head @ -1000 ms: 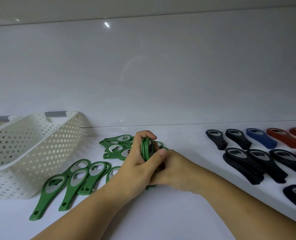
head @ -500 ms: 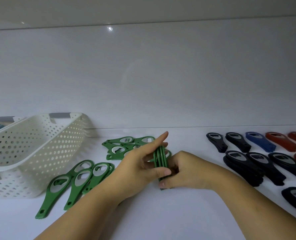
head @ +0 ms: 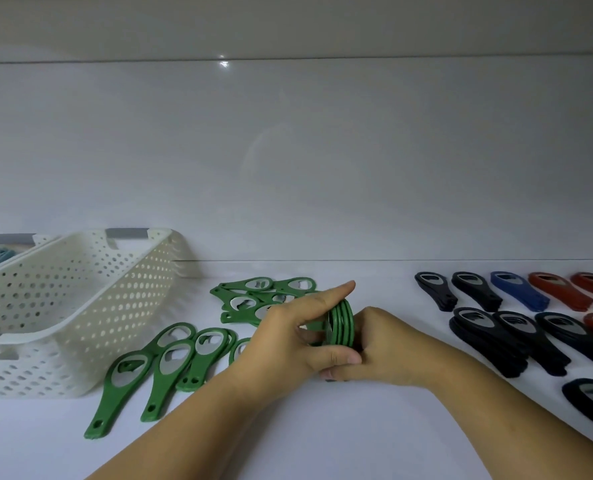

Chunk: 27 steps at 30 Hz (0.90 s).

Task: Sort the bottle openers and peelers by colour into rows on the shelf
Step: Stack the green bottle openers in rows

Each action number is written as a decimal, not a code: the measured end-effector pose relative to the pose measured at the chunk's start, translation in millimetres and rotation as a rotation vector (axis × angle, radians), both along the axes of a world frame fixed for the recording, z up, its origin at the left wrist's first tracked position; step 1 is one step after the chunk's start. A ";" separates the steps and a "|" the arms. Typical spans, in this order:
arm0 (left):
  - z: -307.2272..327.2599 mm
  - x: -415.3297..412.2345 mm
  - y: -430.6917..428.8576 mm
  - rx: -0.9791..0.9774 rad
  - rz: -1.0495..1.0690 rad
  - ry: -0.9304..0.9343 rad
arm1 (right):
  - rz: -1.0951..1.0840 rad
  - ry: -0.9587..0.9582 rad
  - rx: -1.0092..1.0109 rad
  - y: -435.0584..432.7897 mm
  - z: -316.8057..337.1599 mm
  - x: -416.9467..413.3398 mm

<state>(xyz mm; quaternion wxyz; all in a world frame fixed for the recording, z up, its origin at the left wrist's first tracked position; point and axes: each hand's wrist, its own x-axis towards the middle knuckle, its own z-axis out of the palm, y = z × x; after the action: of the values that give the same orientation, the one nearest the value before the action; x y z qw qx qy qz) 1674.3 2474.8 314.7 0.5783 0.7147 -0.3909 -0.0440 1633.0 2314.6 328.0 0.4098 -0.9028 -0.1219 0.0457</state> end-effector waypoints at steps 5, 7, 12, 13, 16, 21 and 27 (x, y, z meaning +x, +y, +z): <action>-4.7 2.9 -0.7 -0.030 0.050 0.062 | -0.046 0.028 0.164 11.6 -2.2 -3.0; -3.0 3.7 0.5 -0.077 0.052 0.112 | -0.080 0.058 0.132 14.9 -1.0 -4.1; 8.6 -1.7 4.2 -0.233 -0.020 0.263 | -0.090 0.206 0.143 7.0 11.9 -12.5; 10.3 -3.8 3.9 -0.272 -0.047 0.314 | -0.101 0.205 0.162 6.1 13.3 -17.5; 13.2 -12.8 -0.4 -0.324 -0.121 0.395 | -0.154 0.170 0.207 4.2 12.3 -36.1; 11.9 -25.6 -7.5 -0.373 -0.209 0.458 | -0.262 0.125 0.238 7.8 14.5 -66.1; 5.1 -34.0 -11.8 -0.380 -0.338 0.592 | -0.480 0.105 0.191 13.1 15.7 -91.7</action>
<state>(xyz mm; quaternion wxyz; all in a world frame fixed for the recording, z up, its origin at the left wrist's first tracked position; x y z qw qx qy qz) 1640.4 2463.0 319.9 0.7728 0.4769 -0.3202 -0.2699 1541.3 2327.7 343.7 0.4982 -0.8594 0.1131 -0.0180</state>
